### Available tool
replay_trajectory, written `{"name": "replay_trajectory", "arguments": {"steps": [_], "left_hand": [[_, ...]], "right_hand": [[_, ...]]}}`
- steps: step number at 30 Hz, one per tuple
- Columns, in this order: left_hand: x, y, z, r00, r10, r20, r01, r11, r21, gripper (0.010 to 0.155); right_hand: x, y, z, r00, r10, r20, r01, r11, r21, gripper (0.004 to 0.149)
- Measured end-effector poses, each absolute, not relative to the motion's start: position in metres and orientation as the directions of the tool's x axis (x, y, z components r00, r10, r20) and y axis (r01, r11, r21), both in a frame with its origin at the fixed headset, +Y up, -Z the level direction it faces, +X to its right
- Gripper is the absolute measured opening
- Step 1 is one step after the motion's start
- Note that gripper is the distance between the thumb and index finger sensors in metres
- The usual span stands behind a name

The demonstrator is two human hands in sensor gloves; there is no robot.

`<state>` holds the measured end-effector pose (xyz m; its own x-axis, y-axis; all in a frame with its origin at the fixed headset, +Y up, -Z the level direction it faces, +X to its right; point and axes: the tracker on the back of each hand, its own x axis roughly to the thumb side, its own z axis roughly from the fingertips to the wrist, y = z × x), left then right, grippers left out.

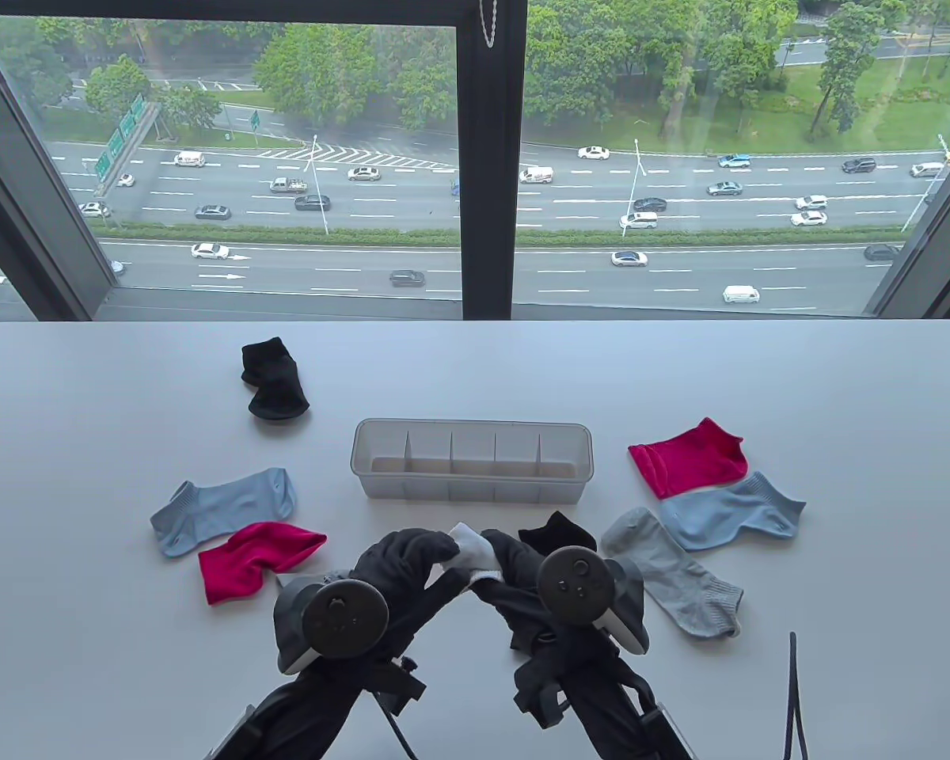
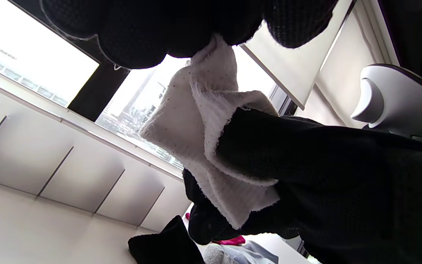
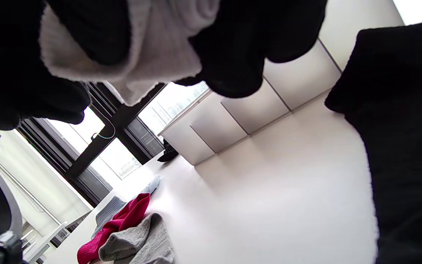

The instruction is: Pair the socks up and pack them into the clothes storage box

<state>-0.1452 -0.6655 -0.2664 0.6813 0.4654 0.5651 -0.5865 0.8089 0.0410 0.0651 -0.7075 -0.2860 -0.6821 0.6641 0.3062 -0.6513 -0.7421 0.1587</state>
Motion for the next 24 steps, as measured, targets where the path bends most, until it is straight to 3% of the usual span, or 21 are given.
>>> {"name": "replay_trajectory", "arguments": {"steps": [4,6,8,9,15,20,24], "left_hand": [[-0.136,-0.68,-0.269,0.738,0.398,0.545,-0.456,0.89,-0.033,0.068],[-0.137,-0.682,-0.271,0.739,0.408,0.537,-0.487,0.873,0.007,0.059],[-0.139,-0.68,-0.272,0.729,0.427,0.535,-0.517,0.856,0.02,0.038],[-0.14,-0.68,-0.272,0.734,0.426,0.529,-0.51,0.86,0.015,0.035],[-0.143,-0.68,-0.275,0.747,0.438,0.5,-0.528,0.848,0.046,0.041],[-0.15,-0.674,-0.276,0.798,0.393,0.457,-0.502,0.853,0.142,0.041],[-0.152,-0.675,-0.28,0.804,0.41,0.43,-0.503,0.855,0.128,0.041]], "right_hand": [[0.064,-0.709,-0.286,-0.683,0.666,0.299,-0.653,-0.74,0.159,0.068],[0.061,-0.709,-0.284,-0.655,0.696,0.295,-0.674,-0.714,0.189,0.066],[0.061,-0.708,-0.285,-0.675,0.657,0.335,-0.633,-0.75,0.192,0.064],[0.06,-0.708,-0.285,-0.682,0.648,0.339,-0.624,-0.758,0.192,0.064],[0.057,-0.712,-0.285,-0.596,0.743,0.303,-0.685,-0.668,0.291,0.066],[0.053,-0.714,-0.284,-0.56,0.775,0.292,-0.696,-0.632,0.34,0.056],[0.055,-0.716,-0.287,-0.478,0.844,0.245,-0.745,-0.537,0.395,0.051]]}}
